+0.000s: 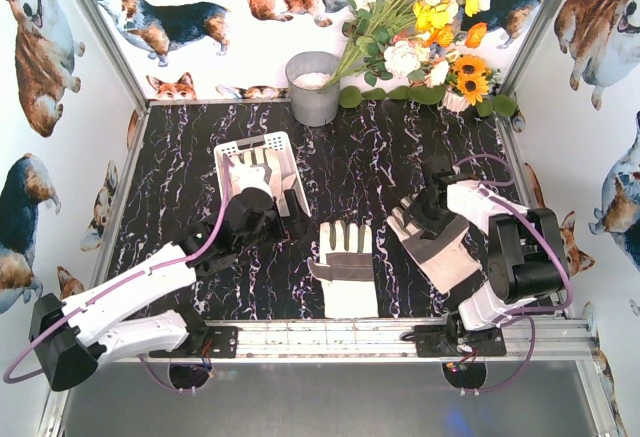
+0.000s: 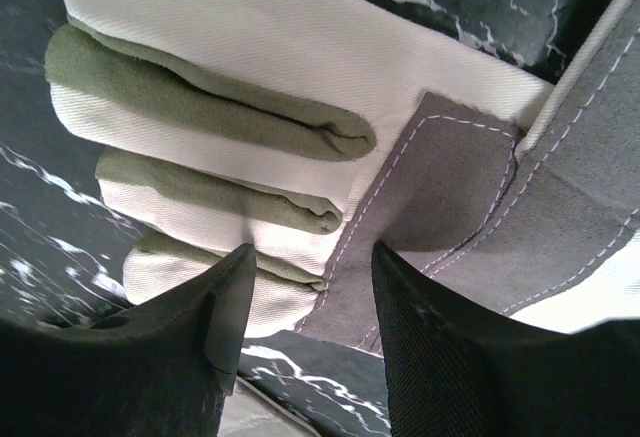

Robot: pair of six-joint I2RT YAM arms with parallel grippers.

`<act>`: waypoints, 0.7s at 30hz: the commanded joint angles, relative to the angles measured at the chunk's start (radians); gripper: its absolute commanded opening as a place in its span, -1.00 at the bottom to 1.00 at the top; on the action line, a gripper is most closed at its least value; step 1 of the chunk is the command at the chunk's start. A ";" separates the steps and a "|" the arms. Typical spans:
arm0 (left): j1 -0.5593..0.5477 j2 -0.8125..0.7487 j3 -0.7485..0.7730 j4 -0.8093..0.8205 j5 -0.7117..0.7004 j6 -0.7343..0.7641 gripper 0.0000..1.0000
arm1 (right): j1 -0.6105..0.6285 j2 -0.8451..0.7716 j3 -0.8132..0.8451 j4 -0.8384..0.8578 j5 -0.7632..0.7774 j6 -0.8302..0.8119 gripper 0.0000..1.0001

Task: Put the gloves into the storage basket
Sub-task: Adjust the glove at the center of the board.

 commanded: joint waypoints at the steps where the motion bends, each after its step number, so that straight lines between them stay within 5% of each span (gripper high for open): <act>1: 0.008 -0.040 -0.005 -0.010 -0.024 -0.020 0.89 | -0.007 0.045 0.037 0.127 0.080 0.152 0.03; 8: 0.008 -0.082 -0.008 -0.032 -0.045 -0.035 0.90 | -0.059 0.027 0.136 0.111 0.063 0.133 0.02; 21: 0.008 -0.088 -0.020 -0.032 -0.059 -0.025 0.91 | -0.063 -0.147 0.065 -0.127 -0.122 -0.298 -0.08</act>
